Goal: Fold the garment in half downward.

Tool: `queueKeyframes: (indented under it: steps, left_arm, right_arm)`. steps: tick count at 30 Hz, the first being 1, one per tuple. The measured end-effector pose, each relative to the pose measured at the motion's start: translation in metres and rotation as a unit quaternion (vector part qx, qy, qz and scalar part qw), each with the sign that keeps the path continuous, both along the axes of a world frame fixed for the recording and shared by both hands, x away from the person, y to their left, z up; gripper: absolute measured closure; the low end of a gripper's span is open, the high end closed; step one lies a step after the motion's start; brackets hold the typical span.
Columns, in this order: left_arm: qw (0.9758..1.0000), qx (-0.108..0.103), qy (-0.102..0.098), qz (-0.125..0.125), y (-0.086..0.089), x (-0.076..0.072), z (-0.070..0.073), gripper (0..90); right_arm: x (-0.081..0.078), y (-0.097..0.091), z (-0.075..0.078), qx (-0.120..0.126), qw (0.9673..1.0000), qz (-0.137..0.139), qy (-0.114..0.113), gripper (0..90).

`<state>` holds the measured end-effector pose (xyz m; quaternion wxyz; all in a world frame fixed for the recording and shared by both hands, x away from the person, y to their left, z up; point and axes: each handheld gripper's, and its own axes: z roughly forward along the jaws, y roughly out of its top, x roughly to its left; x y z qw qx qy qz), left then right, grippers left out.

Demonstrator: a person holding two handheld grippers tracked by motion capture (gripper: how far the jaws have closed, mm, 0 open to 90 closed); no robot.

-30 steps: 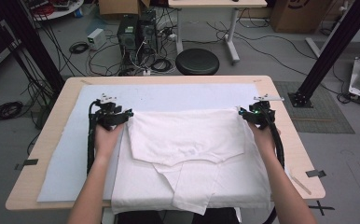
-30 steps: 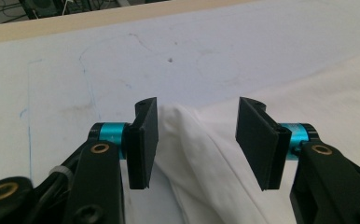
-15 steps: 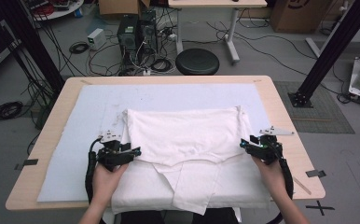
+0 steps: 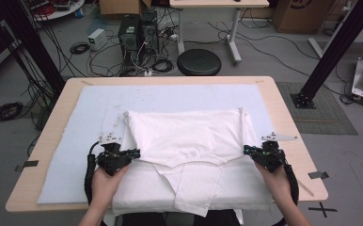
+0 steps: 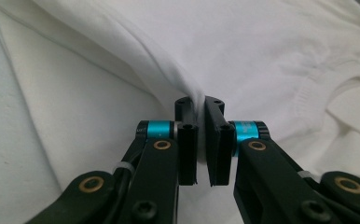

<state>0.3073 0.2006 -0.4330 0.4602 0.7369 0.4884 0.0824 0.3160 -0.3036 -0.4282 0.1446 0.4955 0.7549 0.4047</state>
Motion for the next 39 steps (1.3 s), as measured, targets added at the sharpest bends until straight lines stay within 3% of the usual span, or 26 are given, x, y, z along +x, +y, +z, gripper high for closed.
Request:
queueKeyframes:
  steps: [9,10,11,15,18,22,24,28,32,33,35,36,39]
  left_arm:
    - [0.9984,-0.046,0.002,-0.032,0.011,-0.029,0.022,84.1]
    - [0.9984,-0.046,0.002,-0.032,0.011,-0.029,0.022,84.2]
    - [0.9981,-0.046,0.006,-0.040,0.013,-0.040,0.022,84.1]
    - [0.9978,-0.036,0.013,-0.054,0.013,-0.056,0.016,84.0]
    - [0.9986,-0.021,0.015,-0.046,0.011,-0.062,0.009,80.7]
    - [0.9996,-0.014,0.023,-0.007,0.013,-0.065,-0.002,58.7]
    - [0.9995,-0.019,0.025,-0.001,0.014,-0.067,-0.005,55.9]
    - [0.9991,-0.020,0.036,-0.002,0.010,-0.069,-0.011,52.3]
    - [0.9985,-0.020,0.050,-0.010,0.003,-0.067,-0.017,57.6]
    - [0.9984,-0.017,0.051,-0.019,0.003,-0.067,-0.017,65.4]
    - [0.9982,-0.017,0.051,-0.026,0.003,-0.067,-0.017,76.6]
    - [0.9981,-0.021,0.052,-0.027,0.004,-0.067,-0.016,81.9]
    - [0.9979,-0.028,0.047,-0.034,0.009,-0.069,-0.008,84.2]
  right_arm:
    - [-0.033,-0.006,0.017,0.019,0.9994,0.027,-0.012,89.0]
    - [-0.033,-0.006,0.017,0.019,0.9994,0.027,-0.012,89.0]
    - [-0.044,-0.009,0.017,0.023,0.9992,0.030,-0.014,89.0]
    - [-0.059,-0.014,0.014,0.027,0.9990,0.034,-0.015,89.0]
    - [-0.068,-0.014,0.006,0.020,0.9992,0.034,-0.011,86.3]
    - [-0.073,-0.013,-0.005,0.011,0.9997,0.014,-0.015,66.2]
    - [-0.073,-0.014,-0.007,0.017,0.9998,0.001,-0.014,59.8]
    - [-0.072,-0.012,-0.012,0.027,0.9996,0.002,0.002,57.6]
    - [-0.069,-0.009,-0.018,0.018,0.9995,0.016,0.023,69.6]
    - [-0.070,-0.008,-0.019,0.015,0.9994,0.021,0.024,78.0]
    - [-0.072,-0.007,-0.018,0.007,0.9993,0.031,0.021,86.4]
    - [-0.074,-0.007,-0.016,0.007,0.9992,0.035,0.018,87.0]
    - [-0.077,-0.009,-0.008,0.018,0.9990,0.039,0.011,87.7]
